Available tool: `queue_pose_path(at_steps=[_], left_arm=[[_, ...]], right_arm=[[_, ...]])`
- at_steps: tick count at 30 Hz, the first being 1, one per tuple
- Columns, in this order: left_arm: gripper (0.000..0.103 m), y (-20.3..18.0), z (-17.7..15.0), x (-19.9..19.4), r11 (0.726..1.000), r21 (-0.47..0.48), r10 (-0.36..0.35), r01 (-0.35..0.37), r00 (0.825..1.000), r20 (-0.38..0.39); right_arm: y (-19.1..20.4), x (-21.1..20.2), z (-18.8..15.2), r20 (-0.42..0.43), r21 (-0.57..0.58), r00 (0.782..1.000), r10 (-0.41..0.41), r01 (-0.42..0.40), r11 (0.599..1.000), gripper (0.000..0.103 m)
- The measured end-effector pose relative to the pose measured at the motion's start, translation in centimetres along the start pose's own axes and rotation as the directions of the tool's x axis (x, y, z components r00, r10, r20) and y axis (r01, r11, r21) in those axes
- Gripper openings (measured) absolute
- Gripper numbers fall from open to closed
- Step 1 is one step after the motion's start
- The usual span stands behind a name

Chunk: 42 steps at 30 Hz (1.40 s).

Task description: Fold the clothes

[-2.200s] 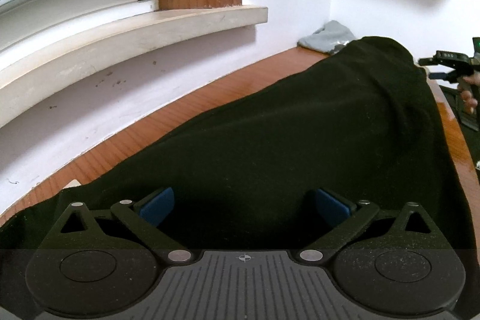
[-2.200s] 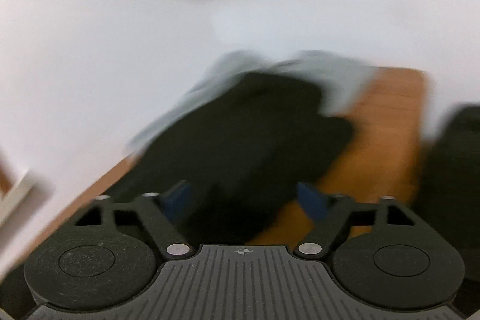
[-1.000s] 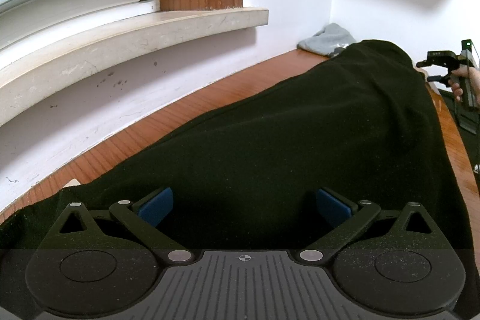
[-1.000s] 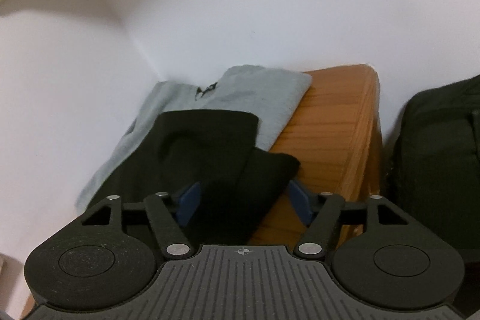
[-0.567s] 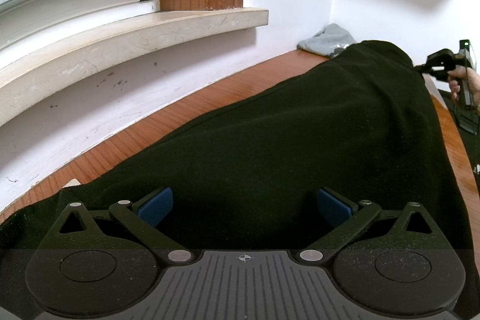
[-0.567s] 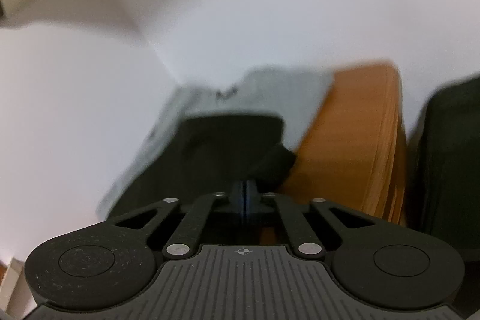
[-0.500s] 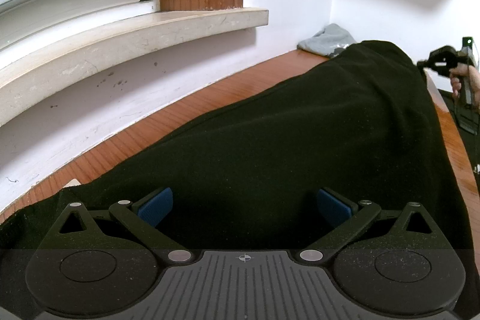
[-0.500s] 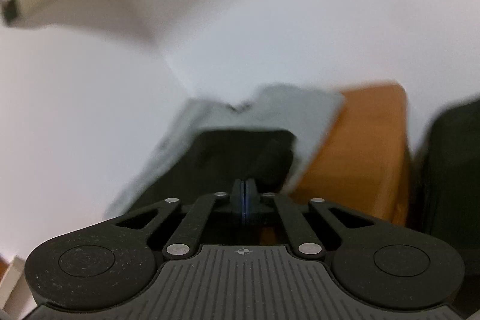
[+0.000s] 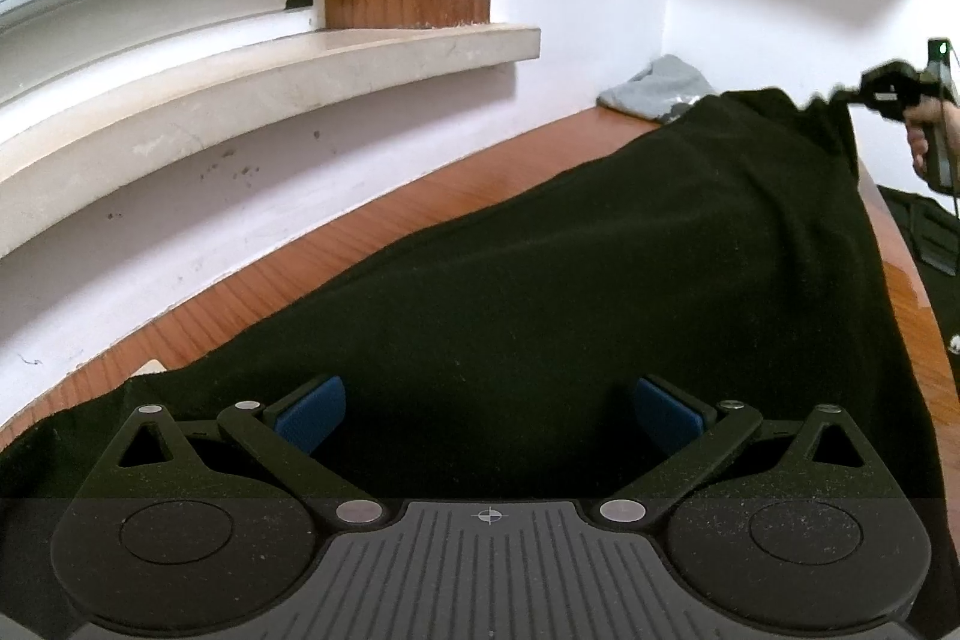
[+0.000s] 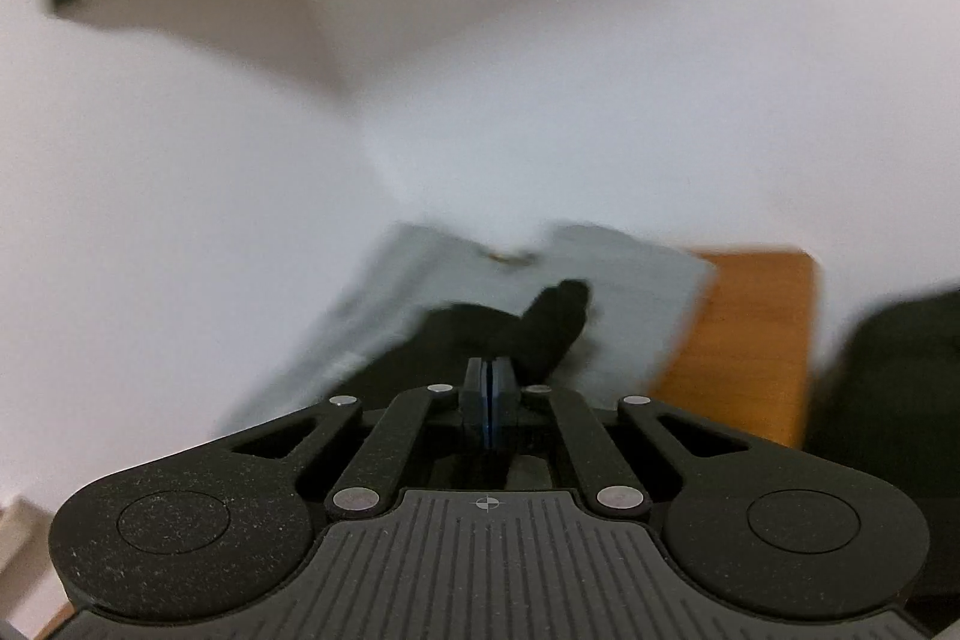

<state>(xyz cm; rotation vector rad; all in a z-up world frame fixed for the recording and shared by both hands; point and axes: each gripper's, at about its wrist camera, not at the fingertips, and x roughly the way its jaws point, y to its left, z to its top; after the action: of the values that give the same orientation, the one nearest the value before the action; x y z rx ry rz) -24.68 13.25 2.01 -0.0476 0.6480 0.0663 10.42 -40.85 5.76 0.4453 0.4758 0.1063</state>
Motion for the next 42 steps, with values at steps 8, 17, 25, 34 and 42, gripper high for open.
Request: queue_pose_path(at_steps=[8,17,25,34,42], left_arm=[[0.103,-0.2,0.0,0.0,1.0,-0.004,0.0,0.0,1.0,-0.006],[0.103,0.0,0.1,0.0,1.0,-0.009,-0.004,0.004,1.0,-0.008],[0.103,0.9,0.3,-1.4,0.997,-0.075,0.022,-0.017,0.997,0.068],[0.103,5.8,1.0,-10.9,0.954,-0.299,0.076,-0.012,0.976,0.203],[0.103,8.9,-2.1,-20.6,0.933,-0.338,0.202,-0.12,0.954,0.22]], right_arm=[[-3.2,0.7,-1.3,-0.026,0.082,0.999,-0.032,0.034,0.996,0.032],[-3.4,4.9,-1.2,-0.132,0.081,0.991,-0.005,0.016,0.997,0.038],[0.1,2.5,-0.6,0.012,0.02,0.982,0.187,-0.187,0.982,0.004],[18.2,-7.7,-9.1,-0.174,-0.151,0.783,0.597,-0.62,0.77,0.003],[36.1,-19.1,-24.2,-0.479,-0.107,0.386,0.788,-0.917,0.384,0.003]])
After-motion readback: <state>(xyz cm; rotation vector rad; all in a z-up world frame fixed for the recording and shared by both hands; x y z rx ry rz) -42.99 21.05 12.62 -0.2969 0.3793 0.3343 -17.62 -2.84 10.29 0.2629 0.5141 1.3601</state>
